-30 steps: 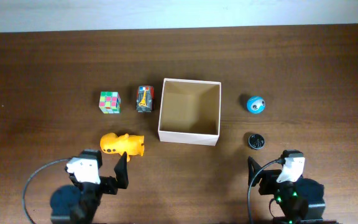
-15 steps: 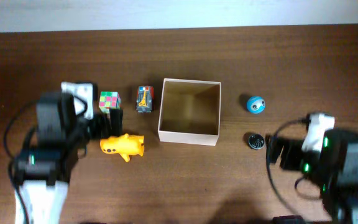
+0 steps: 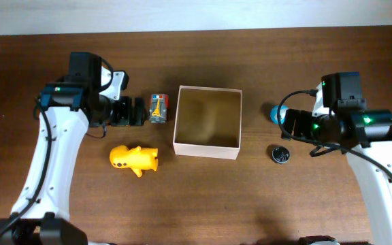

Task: Pack container
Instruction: 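Grasp the red-grey toy truck with the left gripper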

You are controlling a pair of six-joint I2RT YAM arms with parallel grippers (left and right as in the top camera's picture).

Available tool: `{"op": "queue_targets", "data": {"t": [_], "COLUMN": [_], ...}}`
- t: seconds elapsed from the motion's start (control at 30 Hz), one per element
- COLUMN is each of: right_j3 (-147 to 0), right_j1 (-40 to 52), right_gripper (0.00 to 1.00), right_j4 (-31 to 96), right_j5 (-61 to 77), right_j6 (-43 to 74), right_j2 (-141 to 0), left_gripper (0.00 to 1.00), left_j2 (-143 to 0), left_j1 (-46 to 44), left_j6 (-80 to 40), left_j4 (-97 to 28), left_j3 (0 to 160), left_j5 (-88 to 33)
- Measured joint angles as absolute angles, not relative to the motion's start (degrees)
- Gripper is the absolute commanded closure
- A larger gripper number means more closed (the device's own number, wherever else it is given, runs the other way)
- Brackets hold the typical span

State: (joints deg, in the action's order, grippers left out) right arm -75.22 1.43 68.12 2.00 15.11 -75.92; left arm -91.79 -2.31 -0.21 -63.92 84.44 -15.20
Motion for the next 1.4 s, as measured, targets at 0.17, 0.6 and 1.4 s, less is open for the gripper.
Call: {"op": "queue_targets", "data": {"t": [0.17,0.6,1.4], "right_j3": [-75.22,-75.22,-75.22], "right_j1": [1.41,1.39,1.26], "right_gripper": [0.01,0.01,0.01], "right_j4": [68.42,70.48,70.72], "right_j5": [2.5,2.61,2.63], "right_j6": [17.3,19.44,19.51], "right_j2": [-77.32,-77.32,-79.88], "left_gripper": [0.01,0.02,0.5], "left_j2": [-95.18,-109.27,-121.51], "left_j1": [-5.17,-14.57,-14.35], "left_j6": [-3.6,-7.64,-9.87], "left_j4": [-61.41,-51.68,-44.34], "left_j3": [87.57,90.54,90.56], "left_j5": [-13.85,-7.05,-2.33]}}
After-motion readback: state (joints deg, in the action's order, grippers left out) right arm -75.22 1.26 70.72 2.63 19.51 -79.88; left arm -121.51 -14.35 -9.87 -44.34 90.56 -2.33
